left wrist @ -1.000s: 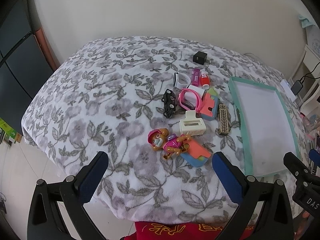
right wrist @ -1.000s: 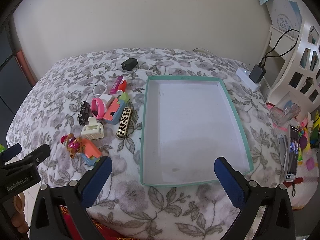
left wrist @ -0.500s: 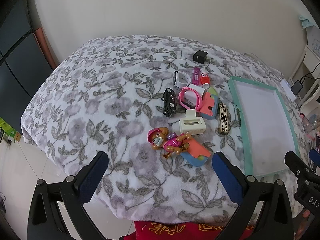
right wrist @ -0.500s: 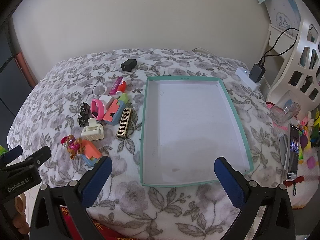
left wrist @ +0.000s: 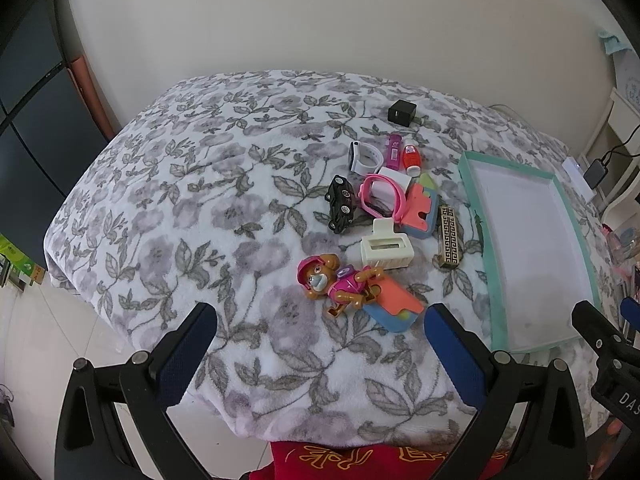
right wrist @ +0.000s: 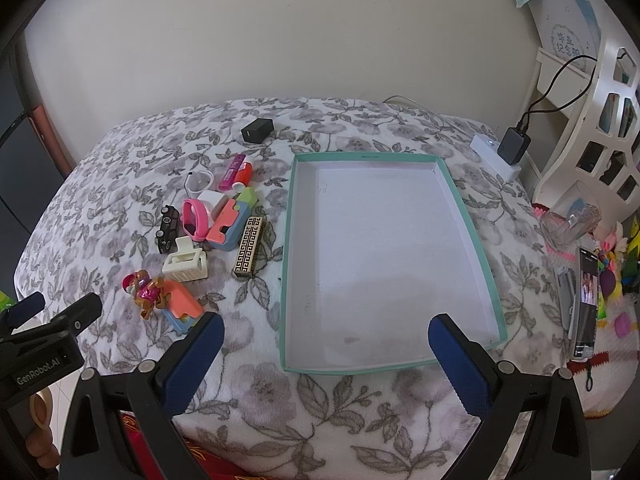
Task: Organize rigid objects
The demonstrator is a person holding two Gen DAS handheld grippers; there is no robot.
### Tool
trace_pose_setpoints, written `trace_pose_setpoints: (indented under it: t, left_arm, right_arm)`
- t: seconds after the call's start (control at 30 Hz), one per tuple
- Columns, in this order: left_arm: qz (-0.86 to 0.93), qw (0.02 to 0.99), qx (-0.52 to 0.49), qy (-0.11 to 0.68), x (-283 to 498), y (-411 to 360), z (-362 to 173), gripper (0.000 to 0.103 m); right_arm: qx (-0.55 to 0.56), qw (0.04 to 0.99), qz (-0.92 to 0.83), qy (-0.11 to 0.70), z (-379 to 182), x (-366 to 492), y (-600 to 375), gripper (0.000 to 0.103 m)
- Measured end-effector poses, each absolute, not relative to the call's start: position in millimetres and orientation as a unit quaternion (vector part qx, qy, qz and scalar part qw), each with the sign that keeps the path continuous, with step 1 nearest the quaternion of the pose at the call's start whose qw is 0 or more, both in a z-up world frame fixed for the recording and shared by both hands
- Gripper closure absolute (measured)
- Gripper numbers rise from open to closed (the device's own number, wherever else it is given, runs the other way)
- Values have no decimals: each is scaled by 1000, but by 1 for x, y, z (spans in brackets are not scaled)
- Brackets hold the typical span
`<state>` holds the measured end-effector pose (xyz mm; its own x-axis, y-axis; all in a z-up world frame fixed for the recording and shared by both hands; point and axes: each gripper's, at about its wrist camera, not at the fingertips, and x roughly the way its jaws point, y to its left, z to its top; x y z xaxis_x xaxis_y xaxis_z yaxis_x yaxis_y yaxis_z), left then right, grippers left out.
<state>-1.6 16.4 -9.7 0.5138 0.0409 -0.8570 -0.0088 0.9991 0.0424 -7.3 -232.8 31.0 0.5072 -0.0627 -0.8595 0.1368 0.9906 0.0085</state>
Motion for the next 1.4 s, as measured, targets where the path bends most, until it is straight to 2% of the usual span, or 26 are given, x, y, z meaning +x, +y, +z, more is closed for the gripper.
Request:
trace_pose_setpoints:
  t: [0.9,1.2,1.4]
  left_arm:
    - [5,867,6,498,5,24,-7,0]
    - [45,868,-6,495,50,61,19,0]
    - [59,851,-37,520,69,81,4,0]
  right_arm:
    - [51,874,-39,482,40,-3,-234,0]
    - [56,886,23,459,76,41,-201,0]
    - [51,860,47,505,50,74,-160,0]
